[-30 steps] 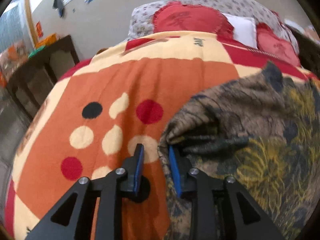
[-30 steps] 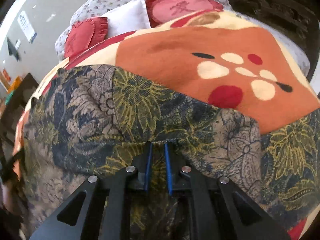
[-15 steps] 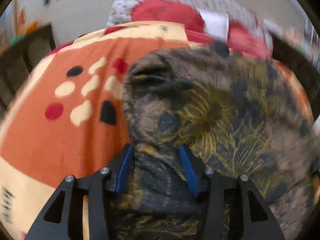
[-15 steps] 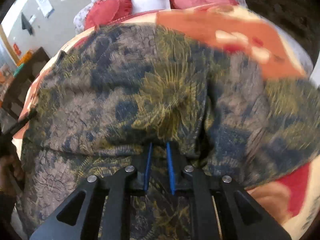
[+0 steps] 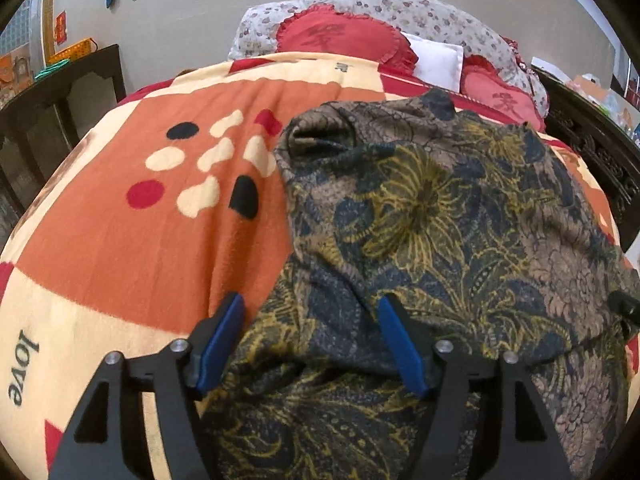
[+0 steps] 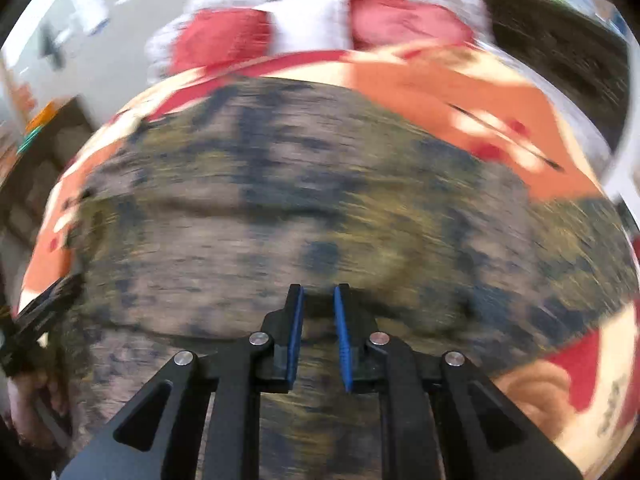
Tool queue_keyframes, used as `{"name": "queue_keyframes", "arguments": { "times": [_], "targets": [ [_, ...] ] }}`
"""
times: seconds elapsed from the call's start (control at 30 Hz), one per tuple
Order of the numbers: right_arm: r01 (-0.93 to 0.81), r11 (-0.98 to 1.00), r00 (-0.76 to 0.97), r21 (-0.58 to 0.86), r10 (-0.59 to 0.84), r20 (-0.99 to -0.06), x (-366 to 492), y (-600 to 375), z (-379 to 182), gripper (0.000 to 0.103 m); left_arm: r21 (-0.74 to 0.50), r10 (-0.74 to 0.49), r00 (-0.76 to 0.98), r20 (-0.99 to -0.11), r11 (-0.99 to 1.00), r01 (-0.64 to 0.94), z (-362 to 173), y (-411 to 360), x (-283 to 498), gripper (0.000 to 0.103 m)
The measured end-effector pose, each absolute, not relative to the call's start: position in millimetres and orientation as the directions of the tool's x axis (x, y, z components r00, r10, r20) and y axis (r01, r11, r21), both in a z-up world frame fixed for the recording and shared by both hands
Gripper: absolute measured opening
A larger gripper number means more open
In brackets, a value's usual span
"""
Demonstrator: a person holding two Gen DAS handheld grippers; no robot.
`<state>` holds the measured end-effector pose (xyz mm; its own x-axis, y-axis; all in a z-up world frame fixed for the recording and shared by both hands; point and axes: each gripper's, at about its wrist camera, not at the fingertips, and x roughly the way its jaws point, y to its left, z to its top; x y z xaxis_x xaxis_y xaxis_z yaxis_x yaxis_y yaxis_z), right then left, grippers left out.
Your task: Fold small clothes
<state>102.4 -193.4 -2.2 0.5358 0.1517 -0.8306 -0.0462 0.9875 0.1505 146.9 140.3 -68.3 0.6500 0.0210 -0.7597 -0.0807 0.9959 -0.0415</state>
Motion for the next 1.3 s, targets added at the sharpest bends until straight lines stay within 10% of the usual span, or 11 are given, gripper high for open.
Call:
{"name": "queue_keyframes", "arguments": {
  "times": [0.67, 0.97, 1.1, 1.3],
  "targets": [
    [-0.018, 0.998, 0.525, 0.066, 0.065, -0.849, 191.2, -124.7, 8.0, 0.027, -0.028, 0.053, 0.650, -0.758, 0.993, -0.113, -72.1, 143.5, 150.2, 0.079],
    [-0.453, 0.840, 0.464, 0.299, 0.509, -0.725, 204.0, -1.7, 24.9, 0.027, -0.034, 0.049, 0.649, -0.759, 0.993, -0.114, -72.9, 145.2, 150.6, 0.079],
    [-0.333, 0.932, 0.454, 0.144, 0.292, -0.842, 229.0, 11.3, -23.6, 0.025, -0.028, 0.055, 0.649, -0.759, 0.993, -0.117, -73.1, 144.6, 151.1, 0.080],
    [-0.343, 0.920, 0.460, 0.191, 0.341, -0.820, 227.1, 2.3, -29.1, 0.018, -0.022, 0.061, 0.644, -0.763, 0.993, -0.120, -74.1, 143.8, 152.9, 0.081]
  ]
}}
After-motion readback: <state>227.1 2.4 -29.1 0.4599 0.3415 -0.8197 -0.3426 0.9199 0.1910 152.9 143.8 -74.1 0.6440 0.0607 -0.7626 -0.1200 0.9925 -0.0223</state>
